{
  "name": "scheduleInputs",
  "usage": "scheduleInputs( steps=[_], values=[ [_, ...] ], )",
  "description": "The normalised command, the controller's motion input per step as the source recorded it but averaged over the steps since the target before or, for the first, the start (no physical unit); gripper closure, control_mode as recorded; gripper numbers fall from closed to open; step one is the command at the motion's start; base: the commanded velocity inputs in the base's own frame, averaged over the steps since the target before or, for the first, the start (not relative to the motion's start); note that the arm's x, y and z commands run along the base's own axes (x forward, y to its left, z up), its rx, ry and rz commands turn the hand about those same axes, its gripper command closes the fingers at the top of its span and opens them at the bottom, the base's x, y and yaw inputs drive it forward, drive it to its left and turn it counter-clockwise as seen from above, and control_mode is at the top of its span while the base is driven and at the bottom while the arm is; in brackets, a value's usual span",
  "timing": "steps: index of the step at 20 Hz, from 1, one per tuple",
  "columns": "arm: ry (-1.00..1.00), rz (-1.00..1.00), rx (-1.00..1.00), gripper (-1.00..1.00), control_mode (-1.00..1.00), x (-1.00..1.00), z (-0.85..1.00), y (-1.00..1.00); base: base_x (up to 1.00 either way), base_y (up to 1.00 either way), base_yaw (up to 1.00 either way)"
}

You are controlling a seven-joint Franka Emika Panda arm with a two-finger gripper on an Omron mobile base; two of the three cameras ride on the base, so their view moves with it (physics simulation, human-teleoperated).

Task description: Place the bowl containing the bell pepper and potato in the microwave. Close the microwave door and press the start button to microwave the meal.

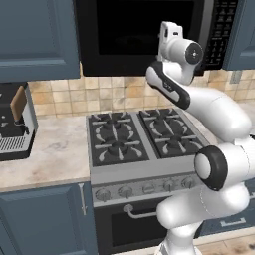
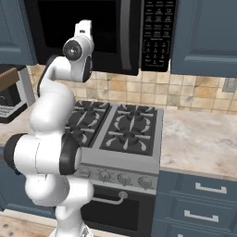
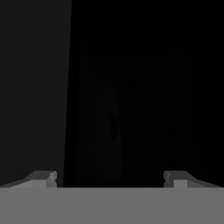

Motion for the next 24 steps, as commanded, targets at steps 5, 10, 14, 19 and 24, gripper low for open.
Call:
scheduleInputs(
  steps=[5, 10, 14, 19, 24],
  values=[
    [0.00, 0.00, -0.07, -1.00, -1.00, 0.55, 0.00, 0.30, 0.00, 0.00, 0.00],
    [0.00, 0.00, -0.07, -1.00, -1.00, 0.49, 0.00, 0.15, 0.00, 0.00, 0.00],
    [0.00, 0.00, -0.05, -1.00, -1.00, 0.51, 0.00, 0.01, 0.00, 0.00, 0.00],
    [0.00, 0.00, -0.05, -1.00, -1.00, 0.34, 0.00, 0.00, 0.00, 0.00, 0.00],
    [0.00, 0.00, -0.06, -1.00, -1.00, -0.78, 0.00, -0.23, 0.00, 0.00, 0.00]
  ],
)
